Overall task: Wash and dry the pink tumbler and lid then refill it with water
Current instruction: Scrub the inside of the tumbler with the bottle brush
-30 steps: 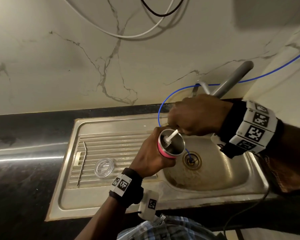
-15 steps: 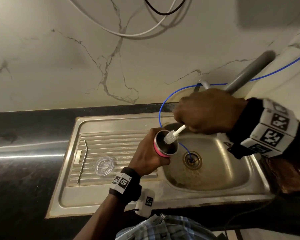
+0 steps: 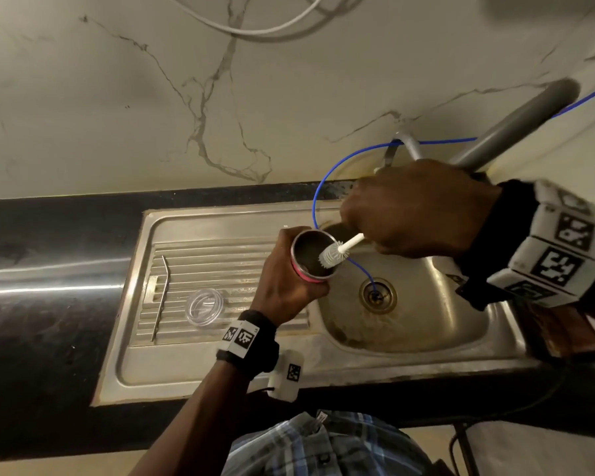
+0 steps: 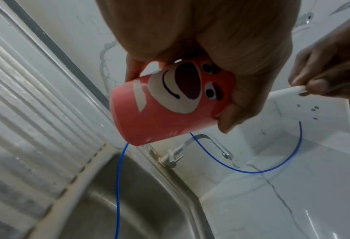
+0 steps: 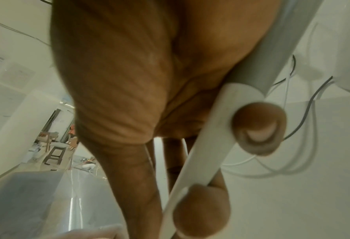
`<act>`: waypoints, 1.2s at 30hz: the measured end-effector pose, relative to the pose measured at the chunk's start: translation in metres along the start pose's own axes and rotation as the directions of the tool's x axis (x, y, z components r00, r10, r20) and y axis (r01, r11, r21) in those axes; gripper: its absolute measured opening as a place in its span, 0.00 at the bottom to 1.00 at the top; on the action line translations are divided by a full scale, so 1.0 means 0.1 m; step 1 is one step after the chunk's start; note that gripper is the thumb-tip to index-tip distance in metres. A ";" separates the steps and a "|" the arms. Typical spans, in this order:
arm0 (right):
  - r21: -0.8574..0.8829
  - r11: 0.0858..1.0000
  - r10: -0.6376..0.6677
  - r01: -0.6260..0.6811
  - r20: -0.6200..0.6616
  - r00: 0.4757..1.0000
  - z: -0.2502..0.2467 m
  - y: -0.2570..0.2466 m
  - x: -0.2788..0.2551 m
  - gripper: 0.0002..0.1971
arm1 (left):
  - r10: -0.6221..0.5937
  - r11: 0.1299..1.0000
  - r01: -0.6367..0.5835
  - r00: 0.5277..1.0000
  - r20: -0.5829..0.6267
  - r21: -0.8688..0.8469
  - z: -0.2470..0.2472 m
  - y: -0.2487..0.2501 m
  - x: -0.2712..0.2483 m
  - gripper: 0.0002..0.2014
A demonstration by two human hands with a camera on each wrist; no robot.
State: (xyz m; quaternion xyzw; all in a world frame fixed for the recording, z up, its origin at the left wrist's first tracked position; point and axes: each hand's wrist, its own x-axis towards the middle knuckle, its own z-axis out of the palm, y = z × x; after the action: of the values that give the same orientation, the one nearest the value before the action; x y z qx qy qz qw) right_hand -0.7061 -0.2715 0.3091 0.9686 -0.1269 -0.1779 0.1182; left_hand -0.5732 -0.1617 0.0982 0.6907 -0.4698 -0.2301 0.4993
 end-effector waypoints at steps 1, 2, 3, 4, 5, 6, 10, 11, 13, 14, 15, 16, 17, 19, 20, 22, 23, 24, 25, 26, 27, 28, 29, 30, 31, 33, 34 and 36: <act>-0.005 1.000 -0.006 0.006 -0.012 1.000 -0.01 -0.02 -0.02 0.05 | 0.010 1.000 -0.010 1.000 -0.011 0.001 0.00 0.00 0.00 0.41; -0.009 1.000 -0.015 0.015 -0.014 1.000 0.01 -0.06 -0.02 0.06 | 0.020 1.000 -0.020 1.000 -0.005 0.007 0.01 0.01 -0.01 0.42; -0.017 0.999 -0.037 0.037 -0.019 0.999 0.06 -0.10 0.00 0.07 | 0.025 1.000 -0.025 1.000 0.007 0.010 0.03 0.04 -0.02 0.43; -0.017 0.998 -0.055 0.055 -0.013 0.998 0.11 -0.15 0.03 0.09 | 0.028 1.000 -0.028 0.999 0.018 0.009 0.05 0.08 -0.02 0.44; -0.014 0.998 -0.054 0.055 0.008 0.998 0.16 -0.19 0.06 0.11 | 0.029 1.000 -0.029 0.999 0.029 0.005 0.07 0.11 -0.02 0.44; -0.002 0.999 -0.047 0.047 0.035 0.998 0.18 -0.21 0.08 0.13 | 0.031 1.000 -0.031 0.999 0.041 0.002 0.09 0.12 -0.02 0.44; -0.050 0.996 -0.075 0.078 0.061 0.995 0.10 -0.25 0.03 0.09 | 0.022 1.000 -0.022 1.000 0.007 -0.012 0.06 -0.01 -0.09 0.43; -0.042 0.996 -0.079 0.082 0.061 0.995 0.08 -0.25 0.00 0.07 | 0.022 1.000 -0.022 1.000 -0.007 -0.013 0.03 -0.05 -0.11 0.44; -0.029 0.996 -0.086 0.086 0.012 0.996 0.03 -0.31 -0.06 0.09 | 0.017 1.000 -0.018 1.000 -0.020 -0.017 0.00 -0.11 -0.13 0.44; -0.025 0.996 -0.082 0.081 -0.017 0.997 0.01 -0.34 -0.07 0.12 | 0.017 1.000 -0.017 1.000 -0.018 -0.017 -0.01 -0.12 -0.14 0.44; -0.017 0.995 -0.100 0.100 -0.056 0.993 -0.01 -0.40 -0.09 0.15 | 0.020 1.000 -0.020 1.000 -0.012 -0.017 -0.01 -0.12 -0.14 0.44; -0.041 0.991 -0.134 0.130 -0.127 0.983 0.03 -0.45 -0.07 0.17 | 0.027 0.999 -0.027 1.000 -0.005 -0.021 -0.01 -0.10 -0.14 0.44; -0.083 0.985 -0.161 0.153 -0.095 0.982 0.08 -0.48 -0.02 0.17 | 0.039 0.999 -0.039 0.999 0.001 -0.030 0.00 -0.08 -0.15 0.45; -0.045 0.992 -0.116 0.116 0.003 0.993 0.19 -0.53 0.03 0.14 | 0.076 0.996 -0.075 0.997 0.023 -0.048 0.02 -0.04 -0.15 0.46; 0.012 0.995 -0.096 0.096 0.037 0.995 0.18 -0.54 0.04 0.12 | 0.094 0.994 -0.093 0.995 0.032 -0.054 0.02 -0.03 -0.16 0.47; 0.046 0.996 -0.077 0.075 0.024 0.997 0.06 -0.54 0.00 0.09 | 0.103 0.992 -0.101 0.995 0.016 -0.074 0.02 -0.06 -0.16 0.48; 0.065 0.996 -0.065 0.064 0.015 0.998 0.03 -0.52 -0.03 0.08 | 0.091 0.993 -0.090 0.996 0.001 -0.079 0.02 -0.09 -0.17 0.48; 0.073 0.997 -0.041 0.040 0.013 0.999 -0.04 -0.50 -0.07 0.10 | 0.077 0.994 -0.078 0.997 -0.011 -0.076 0.02 -0.12 -0.17 0.47; 0.048 0.999 -0.018 0.017 0.023 1.000 -0.11 -0.49 -0.12 0.12 | 0.067 0.995 -0.068 0.998 -0.017 -0.071 0.01 -0.14 -0.18 0.46; 0.021 1.000 0.000 -0.001 0.030 1.000 -0.18 -0.48 -0.16 0.12 | 0.062 0.996 -0.063 0.998 -0.020 -0.070 0.01 -0.16 -0.19 0.46; -0.005 1.000 0.001 -0.001 0.027 1.000 -0.19 -0.49 -0.17 0.10 | 0.061 0.995 -0.062 0.998 -0.021 -0.075 0.01 -0.17 -0.19 0.45; -0.022 1.000 -0.008 0.008 0.013 1.000 -0.19 -0.52 -0.18 0.09 | 0.063 0.995 -0.064 0.998 -0.016 -0.075 0.02 -0.17 -0.19 0.45; -0.022 1.000 -0.016 0.016 0.002 1.000 -0.15 -0.55 -0.16 0.10 | 0.072 0.995 -0.072 0.997 -0.006 -0.072 0.03 -0.14 -0.18 0.45; -0.018 0.999 -0.031 0.031 0.017 0.999 -0.11 -0.60 -0.14 0.11 | 0.086 0.994 -0.086 0.996 0.003 -0.065 0.03 -0.11 -0.16 0.46; -0.009 0.999 -0.040 0.041 0.044 0.998 -0.06 -0.64 -0.11 0.11 | 0.101 0.993 -0.100 0.995 0.010 -0.062 0.04 -0.08 -0.15 0.47; 0.007 0.999 -0.042 0.042 0.033 0.999 0.07 -0.67 -0.03 0.10 | 0.119 0.991 -0.118 0.993 0.013 -0.061 0.05 -0.03 -0.12 0.47; 0.009 0.999 -0.043 0.042 0.026 0.999 0.10 -0.66 0.00 0.11 | 0.124 0.990 -0.123 0.992 0.007 -0.064 0.05 -0.04 -0.11 0.46; 0.010 0.999 -0.054 0.054 0.043 0.998 0.08 -0.62 0.01 0.11 | 0.119 0.990 -0.119 0.993 -0.003 -0.073 0.03 -0.11 -0.09 0.46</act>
State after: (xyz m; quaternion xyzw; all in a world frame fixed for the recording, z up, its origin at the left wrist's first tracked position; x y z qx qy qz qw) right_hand -0.6956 -0.2149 0.2847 0.9681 -0.1041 -0.2014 0.1064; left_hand -0.5754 -0.1542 0.0856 0.6425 -0.5018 -0.2172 0.5369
